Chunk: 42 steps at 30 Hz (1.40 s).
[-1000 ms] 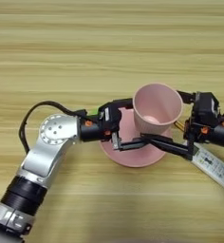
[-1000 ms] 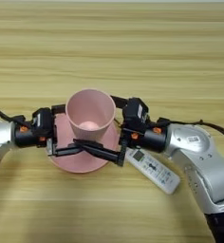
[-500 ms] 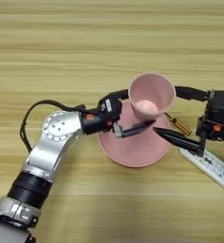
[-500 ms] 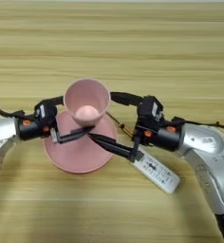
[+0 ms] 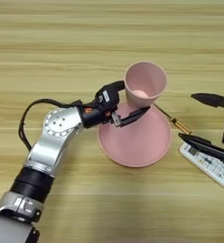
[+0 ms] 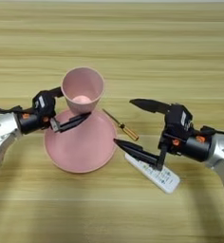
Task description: Move the objects on the table
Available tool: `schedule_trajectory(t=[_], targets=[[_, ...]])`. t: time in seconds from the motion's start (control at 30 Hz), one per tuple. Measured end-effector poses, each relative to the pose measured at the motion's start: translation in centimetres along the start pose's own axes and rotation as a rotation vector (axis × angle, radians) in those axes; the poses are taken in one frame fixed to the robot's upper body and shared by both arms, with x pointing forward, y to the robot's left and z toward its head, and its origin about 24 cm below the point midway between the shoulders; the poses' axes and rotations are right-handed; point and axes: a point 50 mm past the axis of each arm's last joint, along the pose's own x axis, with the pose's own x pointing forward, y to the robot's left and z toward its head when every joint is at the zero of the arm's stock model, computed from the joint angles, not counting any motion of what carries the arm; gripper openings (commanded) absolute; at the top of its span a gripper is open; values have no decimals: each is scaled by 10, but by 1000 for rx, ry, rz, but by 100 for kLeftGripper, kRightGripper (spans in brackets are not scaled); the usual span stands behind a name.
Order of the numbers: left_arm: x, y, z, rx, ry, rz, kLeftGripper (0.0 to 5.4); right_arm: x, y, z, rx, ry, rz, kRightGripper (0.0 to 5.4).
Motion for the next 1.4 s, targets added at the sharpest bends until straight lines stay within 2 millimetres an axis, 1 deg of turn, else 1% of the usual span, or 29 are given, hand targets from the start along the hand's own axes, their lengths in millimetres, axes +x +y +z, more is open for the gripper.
schedule_trajectory(t=[0.13, 0.27, 0.37, 0.53, 0.7, 0.83, 1.03, 1.3, 1.4], targets=[[1, -4, -7, -57, 33, 23, 379, -4, -14, 10, -23, -59, -106, 540], [1, -11, -19, -165, 98, 59, 379, -1, -27, 17, -35, -140, -238, 540], [0, -17, -23, -234, 117, 78, 379, 0, -36, 22, -40, -185, -318, 540], [-6, -25, -31, -292, 161, 95, 379, 0, -45, 31, -50, -255, -399, 540], [-9, -36, -42, -329, 210, 103, 379, 1, -51, 42, -49, -340, -437, 540], [-10, -41, -50, -317, 230, 125, 379, 2, -54, 49, -52, -383, -456, 540], [-12, -40, -67, -300, 281, 190, 379, 4, -55, 53, -53, -403, -462, 540], [-1, -31, -74, -268, 295, 233, 379, 5, -55, 54, -52, -406, -462, 540], [-1, -31, -78, -270, 306, 235, 379, 5, -54, 55, -55, -409, -459, 540]])
